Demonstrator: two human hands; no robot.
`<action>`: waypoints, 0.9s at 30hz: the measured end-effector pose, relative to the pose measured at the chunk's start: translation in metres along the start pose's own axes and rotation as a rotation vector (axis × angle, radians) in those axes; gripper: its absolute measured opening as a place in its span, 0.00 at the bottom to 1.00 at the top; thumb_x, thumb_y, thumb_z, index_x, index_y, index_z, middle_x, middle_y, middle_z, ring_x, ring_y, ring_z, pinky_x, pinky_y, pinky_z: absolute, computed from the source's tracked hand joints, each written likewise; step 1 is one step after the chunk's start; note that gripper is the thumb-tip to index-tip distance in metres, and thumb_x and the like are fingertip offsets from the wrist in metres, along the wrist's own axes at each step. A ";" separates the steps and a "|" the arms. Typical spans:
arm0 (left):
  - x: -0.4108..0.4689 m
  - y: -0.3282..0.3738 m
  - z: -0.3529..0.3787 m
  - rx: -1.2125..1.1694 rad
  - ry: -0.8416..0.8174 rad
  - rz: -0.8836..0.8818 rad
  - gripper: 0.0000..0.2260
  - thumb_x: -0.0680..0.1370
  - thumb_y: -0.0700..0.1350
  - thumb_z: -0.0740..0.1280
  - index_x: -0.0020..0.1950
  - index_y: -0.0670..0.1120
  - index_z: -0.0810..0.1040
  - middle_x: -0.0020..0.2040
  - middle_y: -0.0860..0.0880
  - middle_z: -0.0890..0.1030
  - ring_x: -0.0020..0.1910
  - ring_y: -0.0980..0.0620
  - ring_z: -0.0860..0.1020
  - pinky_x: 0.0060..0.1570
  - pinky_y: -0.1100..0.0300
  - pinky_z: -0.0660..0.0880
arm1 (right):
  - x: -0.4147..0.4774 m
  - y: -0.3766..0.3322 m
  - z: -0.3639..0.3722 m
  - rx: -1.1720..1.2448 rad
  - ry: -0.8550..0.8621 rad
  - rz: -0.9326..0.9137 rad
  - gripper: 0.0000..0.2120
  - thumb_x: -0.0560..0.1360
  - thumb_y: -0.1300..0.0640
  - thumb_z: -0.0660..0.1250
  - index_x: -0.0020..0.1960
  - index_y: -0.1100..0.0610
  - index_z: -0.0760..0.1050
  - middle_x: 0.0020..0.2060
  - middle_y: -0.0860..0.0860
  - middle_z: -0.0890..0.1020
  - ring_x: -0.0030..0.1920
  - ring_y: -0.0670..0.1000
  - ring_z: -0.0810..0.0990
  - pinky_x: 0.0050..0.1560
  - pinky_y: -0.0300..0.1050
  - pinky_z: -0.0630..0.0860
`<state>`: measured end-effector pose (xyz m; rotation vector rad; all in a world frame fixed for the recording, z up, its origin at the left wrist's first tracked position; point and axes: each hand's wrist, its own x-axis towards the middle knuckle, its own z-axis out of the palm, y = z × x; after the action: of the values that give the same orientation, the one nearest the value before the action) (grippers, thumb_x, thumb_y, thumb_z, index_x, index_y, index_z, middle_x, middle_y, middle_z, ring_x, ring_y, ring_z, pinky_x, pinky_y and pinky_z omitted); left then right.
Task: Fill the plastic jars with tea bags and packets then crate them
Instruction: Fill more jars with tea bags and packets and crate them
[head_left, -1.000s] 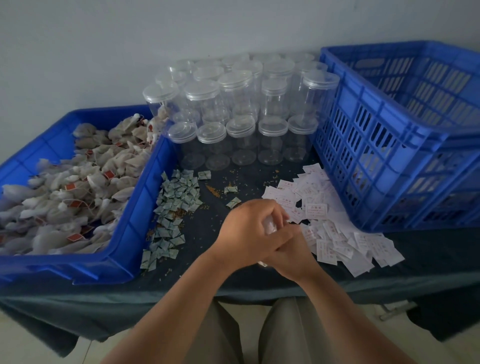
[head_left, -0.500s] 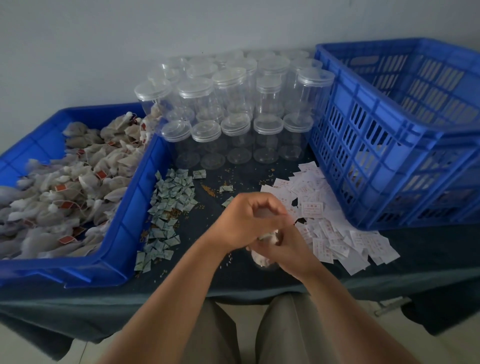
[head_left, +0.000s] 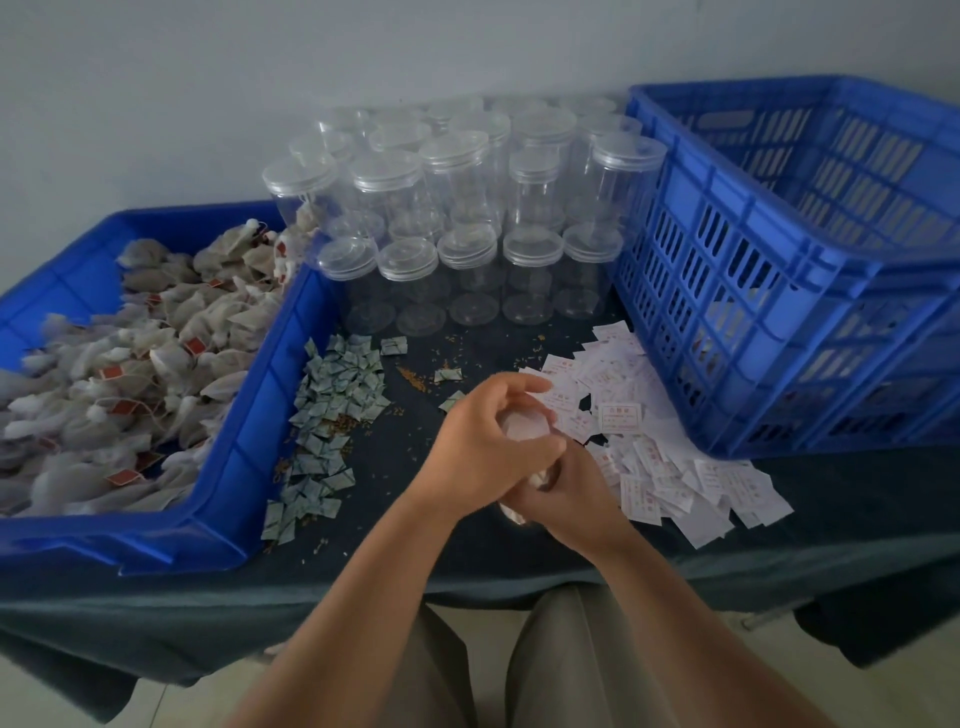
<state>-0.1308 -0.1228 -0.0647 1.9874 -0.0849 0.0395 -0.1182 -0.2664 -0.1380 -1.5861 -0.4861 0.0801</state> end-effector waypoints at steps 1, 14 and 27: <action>0.004 0.001 -0.006 -0.017 -0.062 0.008 0.20 0.72 0.46 0.78 0.62 0.58 0.80 0.52 0.57 0.86 0.57 0.56 0.84 0.58 0.48 0.83 | 0.001 -0.002 -0.002 0.004 -0.005 0.012 0.21 0.73 0.51 0.78 0.64 0.47 0.80 0.55 0.48 0.88 0.57 0.51 0.87 0.52 0.42 0.82; 0.002 0.002 -0.001 -0.047 -0.001 -0.037 0.23 0.70 0.51 0.75 0.65 0.60 0.80 0.54 0.57 0.86 0.57 0.59 0.84 0.61 0.50 0.82 | 0.004 -0.006 -0.005 0.077 -0.023 0.126 0.20 0.71 0.53 0.80 0.63 0.47 0.82 0.52 0.49 0.88 0.53 0.49 0.88 0.47 0.40 0.82; 0.018 0.122 -0.024 0.149 -0.087 0.365 0.17 0.80 0.59 0.69 0.69 0.65 0.75 0.63 0.69 0.79 0.64 0.70 0.75 0.56 0.74 0.72 | 0.021 -0.142 -0.052 -0.546 0.146 -0.077 0.45 0.63 0.36 0.80 0.72 0.35 0.59 0.58 0.32 0.80 0.55 0.36 0.83 0.49 0.46 0.86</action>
<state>-0.1223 -0.1506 0.0572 2.0989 -0.5141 0.1998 -0.1177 -0.3078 0.0089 -2.0852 -0.4777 -0.2452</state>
